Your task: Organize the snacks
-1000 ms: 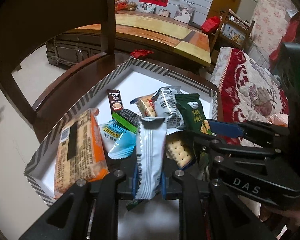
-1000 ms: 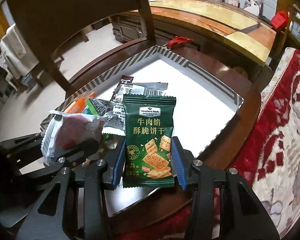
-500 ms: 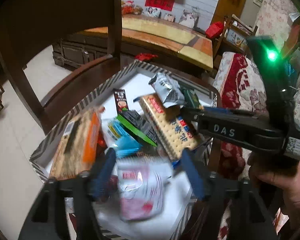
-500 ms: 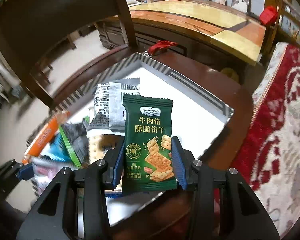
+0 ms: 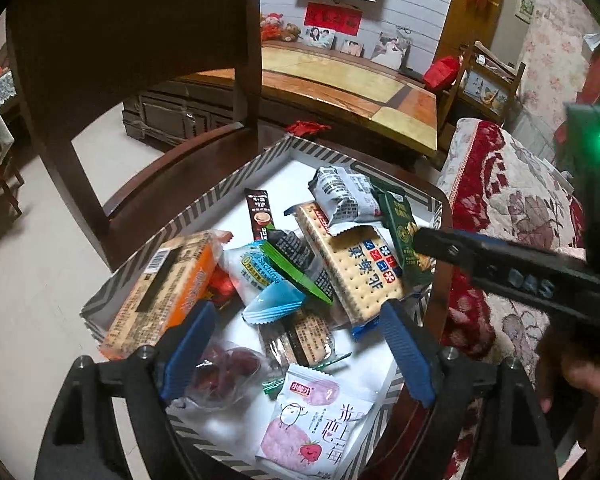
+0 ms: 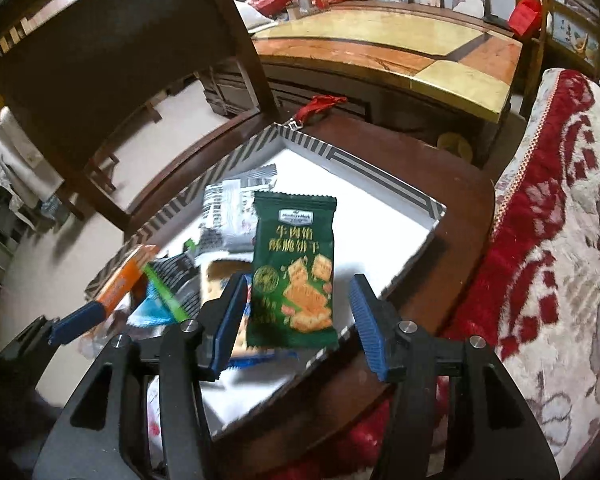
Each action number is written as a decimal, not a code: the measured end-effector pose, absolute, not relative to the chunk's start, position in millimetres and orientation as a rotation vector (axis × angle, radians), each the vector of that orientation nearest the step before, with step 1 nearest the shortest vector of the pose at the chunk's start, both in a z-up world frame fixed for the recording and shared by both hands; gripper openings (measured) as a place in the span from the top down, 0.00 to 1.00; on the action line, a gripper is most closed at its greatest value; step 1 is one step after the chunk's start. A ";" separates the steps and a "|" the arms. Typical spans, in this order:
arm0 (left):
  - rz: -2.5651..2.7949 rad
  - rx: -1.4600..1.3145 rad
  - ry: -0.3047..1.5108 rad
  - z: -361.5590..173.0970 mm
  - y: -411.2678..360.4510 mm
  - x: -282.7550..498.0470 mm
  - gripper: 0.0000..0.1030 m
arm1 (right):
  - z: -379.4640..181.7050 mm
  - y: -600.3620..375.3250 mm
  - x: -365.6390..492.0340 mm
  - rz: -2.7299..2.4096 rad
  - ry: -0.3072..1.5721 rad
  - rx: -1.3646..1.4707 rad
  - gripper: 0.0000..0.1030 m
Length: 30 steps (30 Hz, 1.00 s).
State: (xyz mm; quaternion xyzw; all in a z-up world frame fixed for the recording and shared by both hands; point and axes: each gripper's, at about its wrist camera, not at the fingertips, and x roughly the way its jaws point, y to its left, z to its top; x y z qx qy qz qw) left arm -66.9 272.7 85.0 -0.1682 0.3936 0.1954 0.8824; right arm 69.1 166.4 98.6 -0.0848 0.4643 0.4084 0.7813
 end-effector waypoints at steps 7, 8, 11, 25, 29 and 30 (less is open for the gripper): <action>0.419 -0.317 0.773 93.0 256.2 -76.7 0.12 | 107.0 134.4 32.6 0.855 0.938 -0.180 0.49; 0.423 -0.311 0.766 93.8 253.6 -78.6 0.11 | 108.1 130.7 26.6 0.844 0.920 -0.192 0.49; 0.439 -0.302 0.750 96.7 247.9 -84.3 0.07 | 110.0 120.1 16.0 0.818 0.901 -0.196 0.49; 0.454 -0.247 0.761 105.0 220.8 -101.5 0.01 | 112.1 74.2 -17.1 0.814 0.904 -0.165 0.48; 0.446 -0.250 0.758 108.0 216.6 -105.0 0.01 | 115.8 68.1 -22.6 0.822 0.893 -0.165 0.48; 0.443 -0.250 0.751 108.8 215.4 -106.2 0.01 | 116.4 66.6 -23.8 0.821 0.892 -0.167 0.48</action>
